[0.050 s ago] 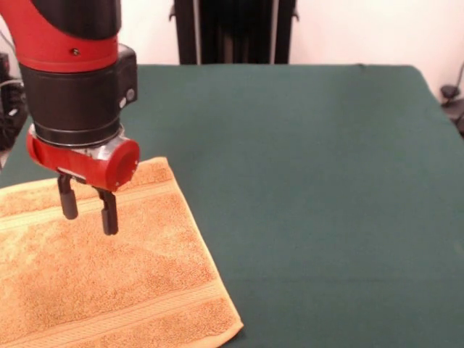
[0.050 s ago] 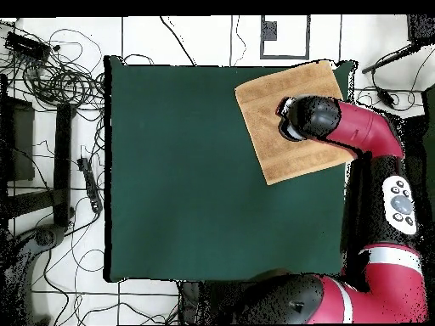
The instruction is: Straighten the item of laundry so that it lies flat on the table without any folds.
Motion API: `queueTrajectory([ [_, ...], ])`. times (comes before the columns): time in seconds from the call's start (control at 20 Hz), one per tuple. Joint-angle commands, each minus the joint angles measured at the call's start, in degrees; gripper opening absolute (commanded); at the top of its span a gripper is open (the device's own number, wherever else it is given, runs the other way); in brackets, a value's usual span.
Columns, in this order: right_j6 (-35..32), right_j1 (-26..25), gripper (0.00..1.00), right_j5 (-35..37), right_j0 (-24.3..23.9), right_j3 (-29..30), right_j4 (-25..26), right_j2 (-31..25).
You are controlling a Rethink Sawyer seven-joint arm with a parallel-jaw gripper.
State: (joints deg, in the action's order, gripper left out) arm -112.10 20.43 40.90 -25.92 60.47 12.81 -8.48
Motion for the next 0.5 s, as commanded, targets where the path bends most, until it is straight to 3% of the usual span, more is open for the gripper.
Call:
queueTrajectory([
  [0.05,3.27,-0.48,1.0,-3.81,2.57,11.11,2.21,-5.08],
  [0.5,2.81,-0.25,1.0,-6.96,1.37,14.52,2.81,-5.96],
])
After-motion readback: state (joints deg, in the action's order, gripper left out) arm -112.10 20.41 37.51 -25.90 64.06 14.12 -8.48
